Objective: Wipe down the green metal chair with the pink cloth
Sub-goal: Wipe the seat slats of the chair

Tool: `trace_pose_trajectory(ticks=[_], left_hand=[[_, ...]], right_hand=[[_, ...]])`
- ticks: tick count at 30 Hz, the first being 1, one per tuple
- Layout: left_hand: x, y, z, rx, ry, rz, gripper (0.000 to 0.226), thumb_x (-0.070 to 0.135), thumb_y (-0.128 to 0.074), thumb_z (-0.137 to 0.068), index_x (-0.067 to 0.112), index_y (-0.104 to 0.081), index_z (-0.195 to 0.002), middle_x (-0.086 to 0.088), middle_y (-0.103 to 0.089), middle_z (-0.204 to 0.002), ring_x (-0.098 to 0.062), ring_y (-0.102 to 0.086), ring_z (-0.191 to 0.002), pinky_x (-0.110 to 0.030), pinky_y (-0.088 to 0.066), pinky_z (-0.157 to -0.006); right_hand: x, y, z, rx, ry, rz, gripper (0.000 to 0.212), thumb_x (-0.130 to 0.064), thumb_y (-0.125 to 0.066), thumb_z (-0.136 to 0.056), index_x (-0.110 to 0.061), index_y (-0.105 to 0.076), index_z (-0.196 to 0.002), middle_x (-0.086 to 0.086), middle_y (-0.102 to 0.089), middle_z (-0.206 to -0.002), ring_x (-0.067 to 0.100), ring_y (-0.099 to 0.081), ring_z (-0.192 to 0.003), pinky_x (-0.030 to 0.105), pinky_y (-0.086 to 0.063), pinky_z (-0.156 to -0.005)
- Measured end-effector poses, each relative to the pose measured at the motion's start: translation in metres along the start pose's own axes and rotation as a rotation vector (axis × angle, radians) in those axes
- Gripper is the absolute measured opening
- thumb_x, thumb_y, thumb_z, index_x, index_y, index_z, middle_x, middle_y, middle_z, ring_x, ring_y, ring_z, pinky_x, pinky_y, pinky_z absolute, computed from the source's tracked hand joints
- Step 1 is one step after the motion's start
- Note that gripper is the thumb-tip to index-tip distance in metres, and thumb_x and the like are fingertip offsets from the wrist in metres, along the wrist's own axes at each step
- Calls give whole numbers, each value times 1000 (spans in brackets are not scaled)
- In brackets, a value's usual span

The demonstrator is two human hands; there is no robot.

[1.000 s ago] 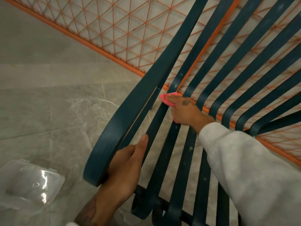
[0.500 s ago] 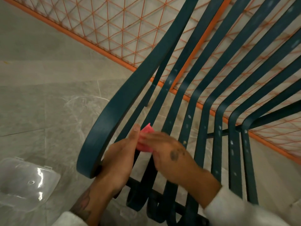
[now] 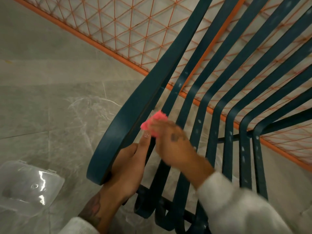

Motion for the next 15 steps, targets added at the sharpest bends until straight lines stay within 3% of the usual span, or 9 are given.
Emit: trace_pose_trajectory(ticks=[2,4,7,9,12,14,15], left_hand=[[1,-2,3,-22,-9,41,82,82,-20,-67,30,-68,-110,7,-70,-101,-6,-63,-93,-20,-43,-74],[0,-1,4,-29,2,34,90,84,-17,-64,31,-66,-118,5,-70,-112,-11,-63,-104,-24,-42,-87],[-1,0,1,-14,8,-30,99,88,-11,-58,30,-65,-118,4,-68,-114,-13,-61,-103,-28,-41,-83],[0,0,-1,0,28,-53,100,91,-10,-53,29,-65,-110,4,-68,-109,-13,-61,-97,-30,-41,-79],[-2,0,-2,-24,51,-57,108,94,-11,-47,28,-65,-114,2,-66,-116,-21,-61,-108,-41,-45,-96],[-2,0,-2,-45,40,-51,107,97,-11,-47,30,-66,-110,3,-67,-113,-19,-62,-106,-44,-47,-99],[-1,0,-1,-50,27,-58,105,98,-11,-47,31,-67,-106,4,-69,-108,-17,-64,-102,-44,-48,-97]], right_hand=[[-24,-18,34,49,31,-150,41,-17,-43,-92,-5,-65,-125,14,-61,-132,25,-53,-128,34,-34,-115],[-22,-24,39,56,-56,-226,38,-5,-49,-94,-8,-63,-130,8,-57,-139,17,-46,-134,21,-27,-117],[5,-22,18,-63,10,-155,40,-11,-42,-96,-1,-63,-129,13,-57,-139,21,-47,-136,37,-28,-119],[24,-12,-5,-46,43,-69,47,-8,-38,-92,-12,-63,-132,2,-56,-142,13,-45,-137,39,-29,-120],[51,18,-49,-20,-136,-52,59,5,-45,-90,-31,-60,-134,-10,-52,-145,7,-43,-137,36,-28,-120],[62,33,-76,-45,-276,-28,64,4,-47,-90,-37,-54,-138,-9,-49,-148,13,-42,-139,34,-35,-115],[65,39,-85,-45,-327,-47,63,2,-45,-91,-37,-52,-140,-3,-50,-147,21,-46,-136,32,-43,-105]])
Point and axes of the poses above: each hand's wrist, its own z-axis away from the middle knuckle, its own y-axis out of the back of the hand, x = y × z, the point moved 4 cm from there along -z, towards the middle knuckle
